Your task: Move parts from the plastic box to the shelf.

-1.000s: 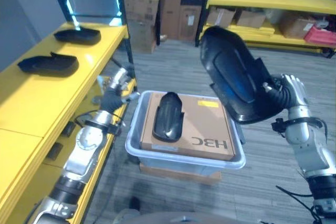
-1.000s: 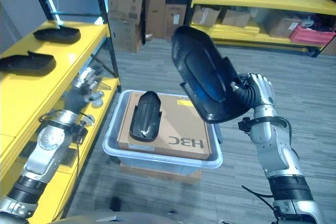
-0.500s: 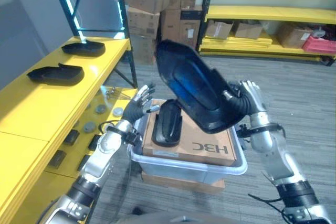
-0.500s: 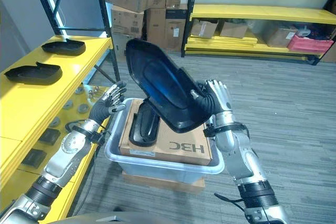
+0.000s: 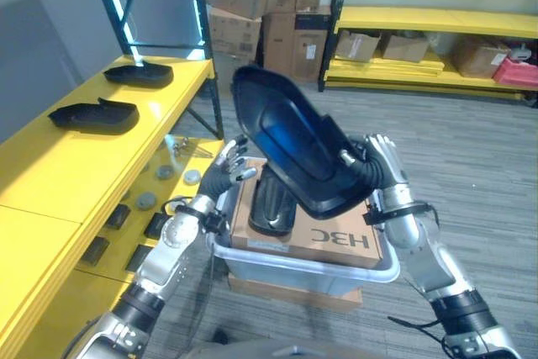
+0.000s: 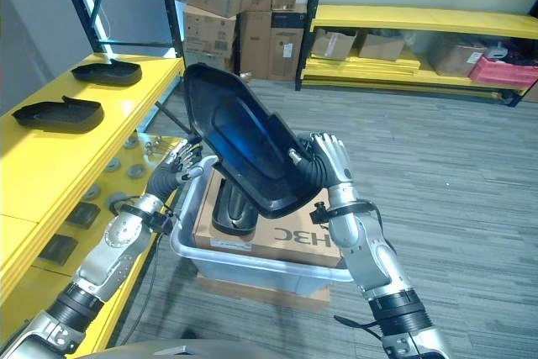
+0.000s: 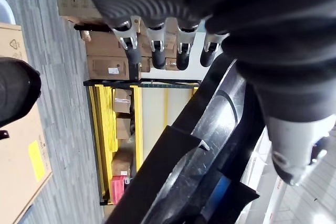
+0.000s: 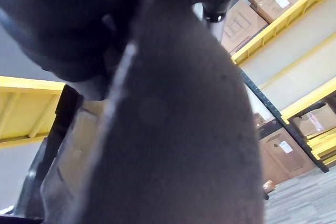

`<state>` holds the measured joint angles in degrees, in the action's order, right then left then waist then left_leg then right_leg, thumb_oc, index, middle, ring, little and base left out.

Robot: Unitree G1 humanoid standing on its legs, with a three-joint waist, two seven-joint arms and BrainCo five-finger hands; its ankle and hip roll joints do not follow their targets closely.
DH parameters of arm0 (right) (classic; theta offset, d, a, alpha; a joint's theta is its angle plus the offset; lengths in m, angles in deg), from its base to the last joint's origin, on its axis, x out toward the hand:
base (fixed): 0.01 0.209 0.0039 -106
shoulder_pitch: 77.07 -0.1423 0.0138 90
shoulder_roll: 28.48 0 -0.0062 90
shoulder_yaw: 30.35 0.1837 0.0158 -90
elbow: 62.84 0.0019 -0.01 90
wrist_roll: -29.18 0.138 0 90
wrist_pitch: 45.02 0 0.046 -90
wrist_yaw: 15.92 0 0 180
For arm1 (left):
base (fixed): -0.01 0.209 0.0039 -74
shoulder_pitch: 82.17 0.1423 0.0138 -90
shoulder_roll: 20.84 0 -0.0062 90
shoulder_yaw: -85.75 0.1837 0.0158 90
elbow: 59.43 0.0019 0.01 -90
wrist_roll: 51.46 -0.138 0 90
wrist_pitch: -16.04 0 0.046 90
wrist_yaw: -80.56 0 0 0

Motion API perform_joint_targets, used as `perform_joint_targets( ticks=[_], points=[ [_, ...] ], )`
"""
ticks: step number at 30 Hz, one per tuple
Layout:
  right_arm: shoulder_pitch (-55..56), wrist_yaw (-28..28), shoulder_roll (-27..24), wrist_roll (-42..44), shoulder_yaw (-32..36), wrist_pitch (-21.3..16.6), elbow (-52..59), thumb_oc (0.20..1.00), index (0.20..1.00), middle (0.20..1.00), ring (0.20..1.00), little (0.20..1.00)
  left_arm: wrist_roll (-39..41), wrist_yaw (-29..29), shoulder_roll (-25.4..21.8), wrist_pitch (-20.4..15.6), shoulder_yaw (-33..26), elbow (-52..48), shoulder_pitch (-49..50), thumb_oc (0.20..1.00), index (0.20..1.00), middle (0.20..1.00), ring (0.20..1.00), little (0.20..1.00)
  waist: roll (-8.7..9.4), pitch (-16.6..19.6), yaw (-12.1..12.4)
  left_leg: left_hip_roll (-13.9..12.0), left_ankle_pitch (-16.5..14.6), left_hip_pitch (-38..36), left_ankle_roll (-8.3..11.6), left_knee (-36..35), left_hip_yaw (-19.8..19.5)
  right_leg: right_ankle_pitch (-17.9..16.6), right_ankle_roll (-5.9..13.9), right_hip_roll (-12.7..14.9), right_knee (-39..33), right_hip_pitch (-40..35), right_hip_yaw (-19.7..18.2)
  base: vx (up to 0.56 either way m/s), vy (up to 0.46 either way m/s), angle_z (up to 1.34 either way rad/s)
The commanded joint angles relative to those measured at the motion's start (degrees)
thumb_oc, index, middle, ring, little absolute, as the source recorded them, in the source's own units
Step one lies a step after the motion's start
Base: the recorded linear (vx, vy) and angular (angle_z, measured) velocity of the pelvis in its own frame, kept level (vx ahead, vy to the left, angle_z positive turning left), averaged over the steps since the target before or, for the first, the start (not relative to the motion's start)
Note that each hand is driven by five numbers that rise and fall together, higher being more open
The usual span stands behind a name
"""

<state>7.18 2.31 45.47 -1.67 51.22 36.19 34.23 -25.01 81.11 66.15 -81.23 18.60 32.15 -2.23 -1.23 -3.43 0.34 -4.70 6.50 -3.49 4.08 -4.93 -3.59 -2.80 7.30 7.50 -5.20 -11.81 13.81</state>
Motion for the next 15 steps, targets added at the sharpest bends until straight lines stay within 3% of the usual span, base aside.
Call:
perform_joint_targets(
  ticks=[1, 15],
  points=[
    [-9.44, 3.85, 0.20, 1.46, 0.68, -3.83, 5.51, 0.200, 0.200, 0.200, 0.200, 0.200, 2.91, 0.17, -0.03, -2.89, 0.85, 1.37, -7.76, 1.000, 1.000, 1.000, 1.000, 1.000, 1.26, -0.58, 0.94, -3.47, -9.05, -5.88, 1.23, -0.07, 2.88, 6.36, 0.16, 1.24, 1.61, 0.18, -0.33, 0.00, -0.006, 0.05],
    [-10.19, -0.88, 3.87, 9.34, -5.92, -5.65, 3.56, 0.200, 0.200, 0.200, 0.200, 0.200, 17.68, -3.38, 2.10, -1.71, 3.09, -1.59, -7.36, 1.000, 1.000, 1.000, 1.000, 1.000, 1.04, -0.88, 0.61, -3.23, -9.00, -5.54, 1.07, -0.07, 3.11, 6.11, 0.27, 1.53, 2.02, 0.92, -0.45, 0.00, 0.001, 0.02]
  ],
)
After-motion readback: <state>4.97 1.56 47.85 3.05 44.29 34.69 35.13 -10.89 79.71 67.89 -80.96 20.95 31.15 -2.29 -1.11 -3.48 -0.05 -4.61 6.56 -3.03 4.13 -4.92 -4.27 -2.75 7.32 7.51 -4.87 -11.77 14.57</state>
